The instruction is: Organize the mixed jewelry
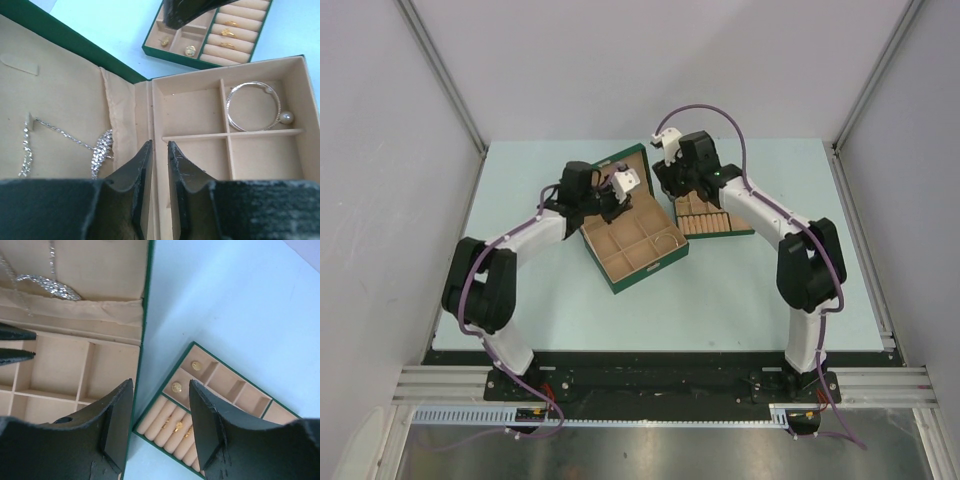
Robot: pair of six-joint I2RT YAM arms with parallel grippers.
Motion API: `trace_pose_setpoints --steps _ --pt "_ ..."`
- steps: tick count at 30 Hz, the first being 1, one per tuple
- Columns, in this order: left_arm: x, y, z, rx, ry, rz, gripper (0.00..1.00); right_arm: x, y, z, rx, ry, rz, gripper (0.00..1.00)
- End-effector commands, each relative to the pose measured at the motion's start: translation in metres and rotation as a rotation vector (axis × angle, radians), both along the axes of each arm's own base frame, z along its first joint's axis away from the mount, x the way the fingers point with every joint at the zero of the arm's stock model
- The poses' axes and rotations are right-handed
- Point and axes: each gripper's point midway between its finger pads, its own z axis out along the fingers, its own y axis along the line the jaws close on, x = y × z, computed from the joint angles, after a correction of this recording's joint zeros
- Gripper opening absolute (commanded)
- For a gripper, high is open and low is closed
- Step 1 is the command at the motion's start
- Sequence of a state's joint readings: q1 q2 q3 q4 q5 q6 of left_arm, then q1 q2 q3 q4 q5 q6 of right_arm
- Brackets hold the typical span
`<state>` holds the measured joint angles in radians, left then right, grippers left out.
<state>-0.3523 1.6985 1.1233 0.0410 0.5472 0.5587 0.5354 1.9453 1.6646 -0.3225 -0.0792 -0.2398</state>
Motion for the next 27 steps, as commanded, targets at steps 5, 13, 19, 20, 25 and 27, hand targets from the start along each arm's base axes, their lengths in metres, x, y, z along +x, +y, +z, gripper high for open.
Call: trace_pose_setpoints --steps 5,13,19,20,25,27 --pt "0.029 -0.005 0.008 0.065 -0.075 0.049 0.24 -0.005 -0.013 0.025 0.053 -0.021 -0.016 0.54" --pt "0.039 0.000 -0.011 0.112 -0.066 0.077 0.23 -0.007 -0.016 0.020 0.063 -0.003 -0.019 0.54" --pt "0.037 0.002 -0.023 0.130 -0.043 0.080 0.23 -0.009 -0.019 0.018 0.064 -0.001 -0.023 0.54" --pt "0.036 0.003 -0.026 0.133 -0.038 0.079 0.23 -0.010 -0.020 0.017 0.064 0.001 -0.023 0.54" --pt "0.030 0.010 -0.038 0.153 -0.017 0.084 0.23 -0.012 -0.024 0.013 0.065 0.011 -0.029 0.54" --pt "0.028 0.013 -0.043 0.162 -0.002 0.084 0.23 -0.013 -0.025 0.011 0.065 0.015 -0.031 0.54"
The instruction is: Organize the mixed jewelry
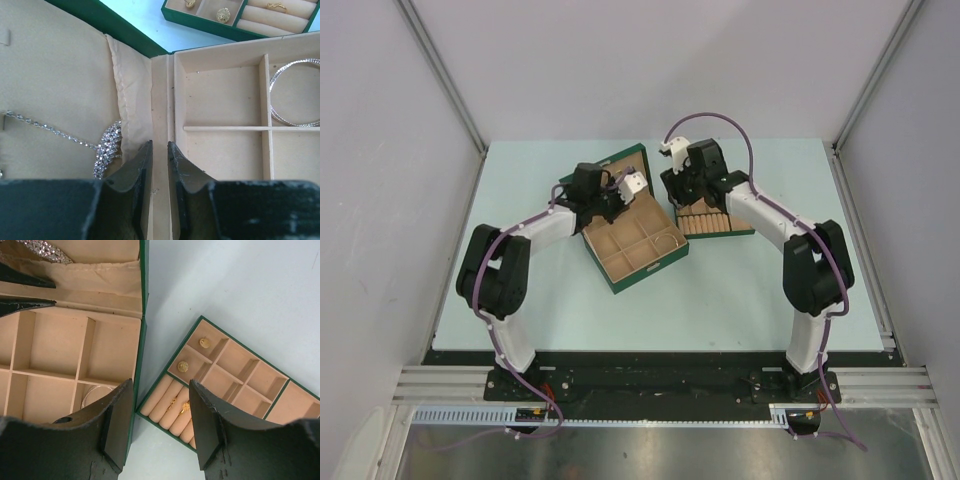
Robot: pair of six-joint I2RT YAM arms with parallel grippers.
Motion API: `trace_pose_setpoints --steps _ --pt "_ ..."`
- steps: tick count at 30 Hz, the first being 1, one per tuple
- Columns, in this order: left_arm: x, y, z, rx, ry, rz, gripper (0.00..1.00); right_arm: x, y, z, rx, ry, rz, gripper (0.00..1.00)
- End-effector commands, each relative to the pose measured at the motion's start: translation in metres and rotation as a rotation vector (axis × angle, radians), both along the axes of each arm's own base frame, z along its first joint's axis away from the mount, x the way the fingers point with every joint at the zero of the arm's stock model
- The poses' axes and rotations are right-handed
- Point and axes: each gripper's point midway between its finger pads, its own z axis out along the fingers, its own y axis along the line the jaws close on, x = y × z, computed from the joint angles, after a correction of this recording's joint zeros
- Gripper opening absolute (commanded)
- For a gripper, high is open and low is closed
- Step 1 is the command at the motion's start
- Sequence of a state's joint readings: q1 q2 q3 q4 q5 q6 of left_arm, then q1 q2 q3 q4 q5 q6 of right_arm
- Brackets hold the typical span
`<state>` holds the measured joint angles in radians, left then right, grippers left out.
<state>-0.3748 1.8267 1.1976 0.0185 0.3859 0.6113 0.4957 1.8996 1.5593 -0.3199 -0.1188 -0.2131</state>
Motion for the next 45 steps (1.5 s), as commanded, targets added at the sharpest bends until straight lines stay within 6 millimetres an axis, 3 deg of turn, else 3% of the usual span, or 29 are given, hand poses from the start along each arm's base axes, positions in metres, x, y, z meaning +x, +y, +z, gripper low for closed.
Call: trace_pose_setpoints --steps 1,12,17,30,35,39,43,45 --pt "-0.003 0.006 -0.008 0.028 0.004 -0.006 0.22 0.000 -0.002 0.031 0.056 -0.059 -0.009 0.54" --pt "-0.015 0.011 -0.030 0.071 0.101 -0.028 0.23 -0.003 -0.006 0.029 0.059 -0.053 -0.015 0.53" --pt "-0.019 0.013 -0.026 0.066 0.097 -0.027 0.23 -0.006 -0.008 0.027 0.059 -0.047 -0.019 0.53" --pt "-0.026 0.016 0.055 -0.041 -0.040 0.008 0.30 -0.010 -0.011 0.038 0.069 -0.060 -0.021 0.53" --pt "-0.041 0.015 0.089 -0.109 -0.052 -0.013 0.32 -0.012 -0.019 0.041 0.051 -0.062 -0.033 0.54" --pt "-0.059 0.019 0.110 -0.148 -0.065 -0.007 0.33 -0.010 -0.036 0.040 0.030 -0.054 -0.073 0.54" --pt "-0.078 0.036 0.132 -0.134 -0.110 0.033 0.34 -0.003 -0.069 0.035 -0.042 -0.046 -0.176 0.54" --pt "-0.085 0.046 0.129 -0.104 -0.111 0.060 0.34 -0.002 -0.082 0.029 -0.062 -0.024 -0.204 0.54"
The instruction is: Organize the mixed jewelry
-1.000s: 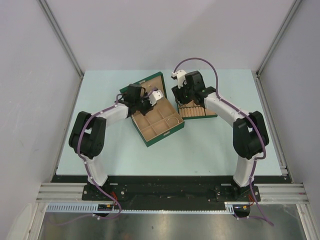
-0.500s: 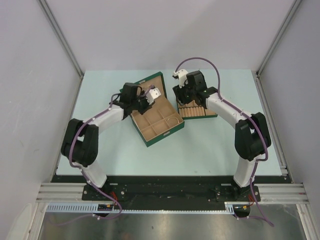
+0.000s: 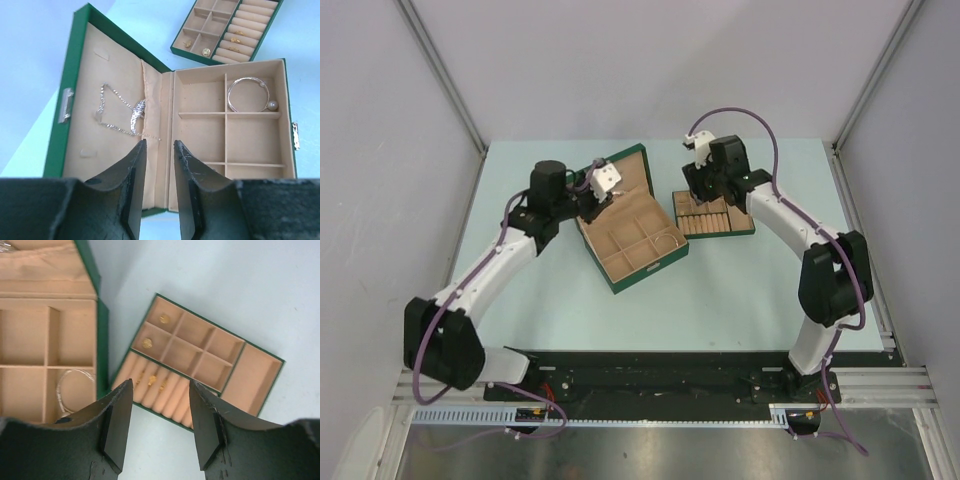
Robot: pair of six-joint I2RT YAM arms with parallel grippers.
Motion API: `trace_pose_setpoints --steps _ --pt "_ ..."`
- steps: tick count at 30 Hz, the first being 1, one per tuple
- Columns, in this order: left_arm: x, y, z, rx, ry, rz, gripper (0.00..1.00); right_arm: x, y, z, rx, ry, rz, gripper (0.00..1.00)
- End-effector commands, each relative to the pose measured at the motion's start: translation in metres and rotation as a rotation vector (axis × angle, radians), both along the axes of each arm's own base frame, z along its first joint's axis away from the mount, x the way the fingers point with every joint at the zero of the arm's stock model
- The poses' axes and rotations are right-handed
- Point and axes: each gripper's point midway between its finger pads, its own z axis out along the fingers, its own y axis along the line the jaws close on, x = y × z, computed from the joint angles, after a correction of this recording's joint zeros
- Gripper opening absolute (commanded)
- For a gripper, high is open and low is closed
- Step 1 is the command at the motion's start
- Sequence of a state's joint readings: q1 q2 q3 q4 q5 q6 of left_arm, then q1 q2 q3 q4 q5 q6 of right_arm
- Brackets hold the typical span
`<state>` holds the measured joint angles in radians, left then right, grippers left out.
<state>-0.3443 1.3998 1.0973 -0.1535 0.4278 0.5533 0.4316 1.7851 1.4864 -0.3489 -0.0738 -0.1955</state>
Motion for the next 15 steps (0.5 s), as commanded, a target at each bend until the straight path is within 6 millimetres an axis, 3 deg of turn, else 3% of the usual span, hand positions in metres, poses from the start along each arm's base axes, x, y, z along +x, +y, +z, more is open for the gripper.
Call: trace_pose_setpoints --steps 1,2,7,13,15 --pt "-0.028 0.023 0.022 0.011 -0.030 0.054 0.34 0.004 -0.052 0.004 -0.084 0.010 -0.147 0.54" --pt "-0.034 0.028 0.013 0.022 -0.020 0.068 0.34 0.005 -0.060 0.000 -0.093 0.024 -0.166 0.54" --pt "-0.042 0.071 0.008 0.043 -0.081 0.277 0.45 0.006 -0.104 -0.018 -0.127 0.100 -0.271 0.53" --pt "-0.020 0.110 -0.003 -0.012 -0.094 0.508 0.53 0.005 -0.140 -0.023 -0.114 0.129 -0.359 0.53" --pt "-0.011 0.112 -0.002 -0.035 -0.105 0.532 0.54 0.004 -0.147 -0.024 -0.116 0.139 -0.373 0.54"
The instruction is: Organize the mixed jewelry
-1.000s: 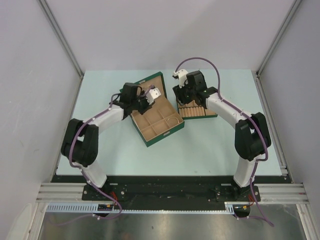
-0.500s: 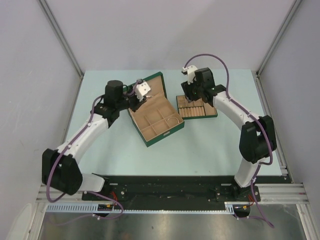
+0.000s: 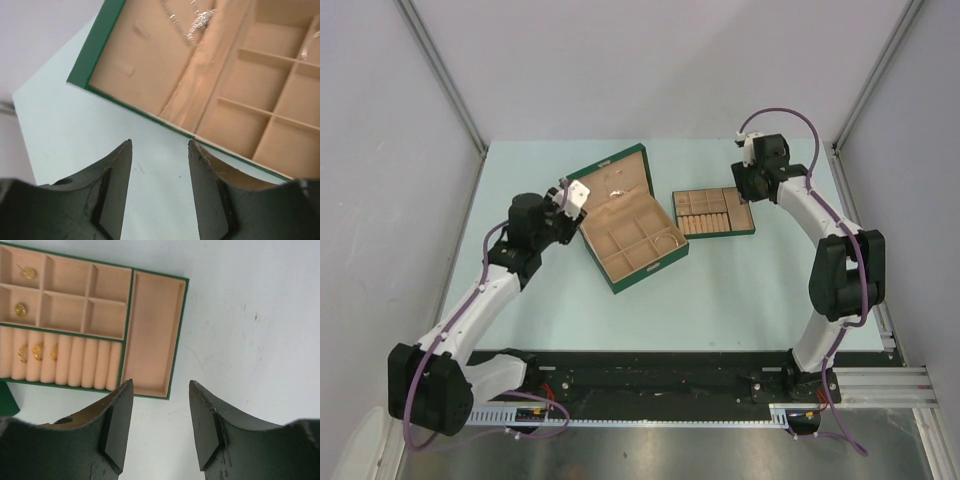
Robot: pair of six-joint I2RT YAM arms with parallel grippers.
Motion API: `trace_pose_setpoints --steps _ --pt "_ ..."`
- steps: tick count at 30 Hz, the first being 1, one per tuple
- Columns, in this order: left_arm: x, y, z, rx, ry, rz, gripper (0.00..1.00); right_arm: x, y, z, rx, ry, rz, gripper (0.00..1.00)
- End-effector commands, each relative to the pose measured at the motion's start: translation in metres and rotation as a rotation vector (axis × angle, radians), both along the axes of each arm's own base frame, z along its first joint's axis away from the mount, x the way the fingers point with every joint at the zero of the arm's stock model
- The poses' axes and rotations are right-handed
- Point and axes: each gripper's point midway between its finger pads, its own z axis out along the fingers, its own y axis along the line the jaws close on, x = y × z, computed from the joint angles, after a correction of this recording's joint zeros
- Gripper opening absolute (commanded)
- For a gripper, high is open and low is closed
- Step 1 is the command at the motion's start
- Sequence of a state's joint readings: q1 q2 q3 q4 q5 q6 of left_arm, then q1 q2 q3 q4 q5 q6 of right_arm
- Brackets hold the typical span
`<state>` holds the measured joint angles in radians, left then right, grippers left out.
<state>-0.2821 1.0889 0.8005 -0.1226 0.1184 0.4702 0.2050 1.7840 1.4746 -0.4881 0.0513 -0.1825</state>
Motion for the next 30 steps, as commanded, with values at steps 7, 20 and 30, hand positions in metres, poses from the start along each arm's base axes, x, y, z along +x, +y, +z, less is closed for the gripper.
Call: trace_pose_setpoints --steps 7,20,30 --pt "0.062 0.012 -0.001 -0.098 -0.048 0.142 0.56 -0.019 -0.022 -0.008 0.011 0.065 -0.061 0.57" --pt "0.106 0.014 -0.020 -0.050 -0.045 0.184 0.56 -0.032 -0.027 -0.023 0.021 0.107 -0.066 0.58" --pt "0.150 0.012 -0.001 -0.020 -0.087 0.192 0.56 -0.029 -0.027 -0.031 0.027 0.110 -0.081 0.59"
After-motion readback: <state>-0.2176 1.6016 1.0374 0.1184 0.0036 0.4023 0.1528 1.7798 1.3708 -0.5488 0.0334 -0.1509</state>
